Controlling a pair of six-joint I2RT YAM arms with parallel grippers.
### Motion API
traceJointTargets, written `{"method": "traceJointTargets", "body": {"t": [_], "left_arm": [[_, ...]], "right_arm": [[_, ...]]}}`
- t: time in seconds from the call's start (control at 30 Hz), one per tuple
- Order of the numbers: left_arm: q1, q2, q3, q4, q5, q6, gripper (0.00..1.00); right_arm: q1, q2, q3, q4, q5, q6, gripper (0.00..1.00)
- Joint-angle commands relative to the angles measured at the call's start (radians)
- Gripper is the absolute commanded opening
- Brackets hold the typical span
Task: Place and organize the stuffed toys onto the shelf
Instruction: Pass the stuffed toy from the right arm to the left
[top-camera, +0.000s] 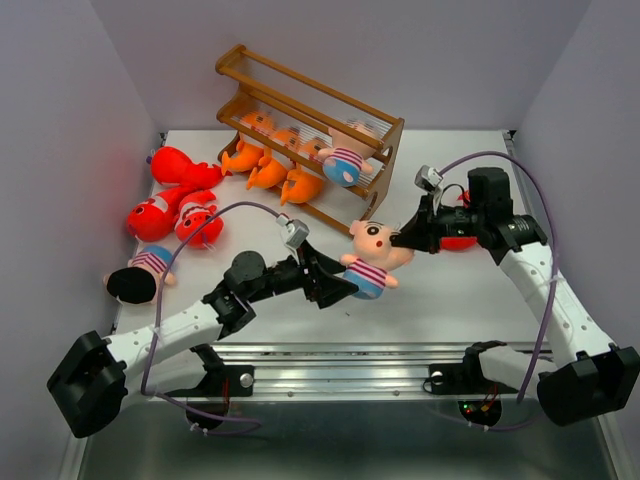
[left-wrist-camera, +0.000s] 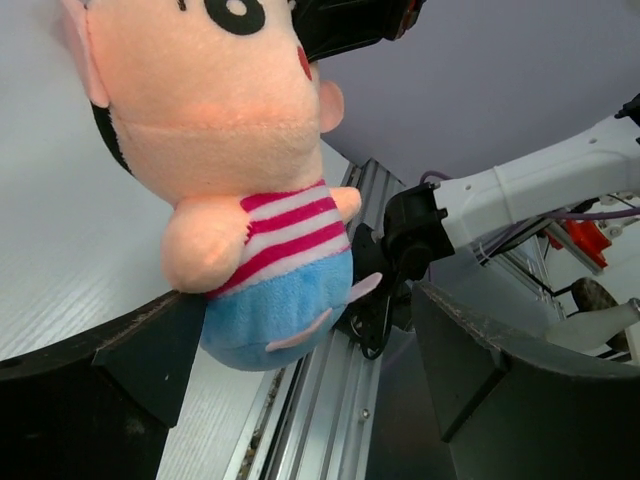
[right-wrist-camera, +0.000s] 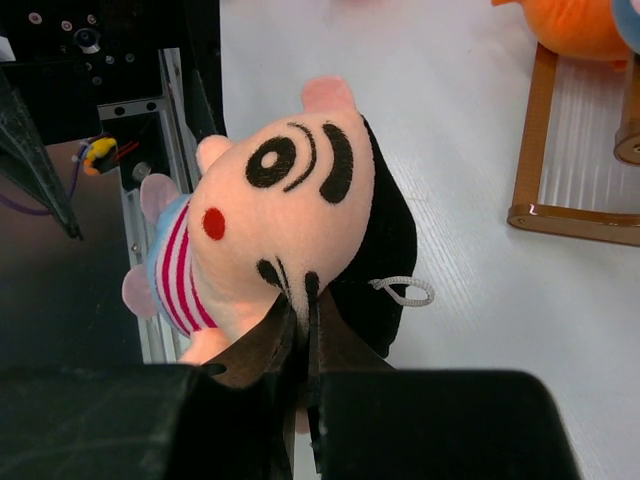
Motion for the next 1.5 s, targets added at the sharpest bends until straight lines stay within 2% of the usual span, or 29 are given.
{"method": "traceJointTargets", "body": {"t": [0.0, 0.5, 0.73, 0.83, 0.87, 0.93, 0.97, 1.07, 1.1, 1.13, 1.23, 1.27, 1.3, 1.33, 1.37, 1.4, 1.43, 1.47], "left_arm": [[0.001, -0.029, -0.014, 0.077, -0.003, -0.030, 0.95], [0.001, 0.027, -0.006, 0.086, -0.062, -0.040, 0.94], [0.001, 0.044, 0.009, 0.098, -0.066, -0.048, 0.85], [0.001, 0.038, 0.006, 0.131, -0.059, -0.063, 0.69], [0.003, 0.036, 0.006, 0.137, -0.057, -0.066, 0.57], [0.001, 0.036, 0.009, 0.148, -0.051, -0.071, 0.43], [0.001, 0.036, 0.010, 0.148, -0.046, -0.073, 0.28], [0.003, 0.033, 0.015, 0.135, -0.048, -0.065, 0.06], [0.005, 0.027, 0.021, 0.106, -0.054, -0.048, 0.00], [0.008, 0.023, 0.026, 0.092, -0.054, -0.036, 0.00], [0.021, -0.002, 0.047, 0.010, -0.053, 0.035, 0.00], [0.026, -0.011, 0.069, -0.021, -0.051, 0.062, 0.00], [0.029, -0.031, 0.079, -0.088, -0.049, 0.090, 0.00], [0.041, -0.043, 0.092, -0.124, -0.051, 0.140, 0.00], [0.049, -0.057, 0.113, -0.156, -0.052, 0.163, 0.00], [0.060, -0.086, 0.124, -0.221, -0.054, 0.208, 0.00], [0.087, -0.101, 0.135, -0.257, -0.063, 0.228, 0.00], [0.104, -0.118, 0.156, -0.288, -0.071, 0.246, 0.00]], "right_arm": [[-0.010, -0.048, 0.002, 0.111, 0.012, 0.050, 0.01], [-0.019, -0.031, 0.045, 0.154, -0.053, 0.123, 0.01], [-0.029, -0.033, 0.040, 0.168, -0.064, 0.130, 0.01], [-0.029, -0.034, 0.022, 0.177, -0.060, 0.130, 0.01], [-0.029, -0.034, 0.016, 0.180, -0.059, 0.130, 0.01], [-0.029, -0.036, -0.001, 0.191, -0.057, 0.132, 0.01], [-0.029, -0.037, -0.004, 0.192, -0.053, 0.130, 0.01], [-0.029, -0.039, -0.012, 0.194, -0.048, 0.126, 0.01], [-0.029, -0.042, -0.013, 0.192, -0.045, 0.123, 0.01], [-0.029, -0.043, -0.015, 0.191, -0.042, 0.123, 0.02], [-0.029, -0.056, -0.029, 0.191, -0.021, 0.114, 0.18], [-0.029, -0.060, -0.038, 0.192, -0.001, 0.110, 0.45], [-0.029, -0.065, -0.044, 0.192, 0.010, 0.107, 0.56], [-0.029, -0.074, -0.047, 0.191, 0.027, 0.104, 0.74], [-0.029, -0.082, -0.052, 0.191, 0.045, 0.101, 0.82], [-0.029, -0.091, -0.061, 0.194, 0.094, 0.092, 0.94], [-0.029, -0.108, -0.065, 0.198, 0.120, 0.089, 1.00], [-0.029, -0.115, -0.070, 0.203, 0.143, 0.087, 1.00]]}}
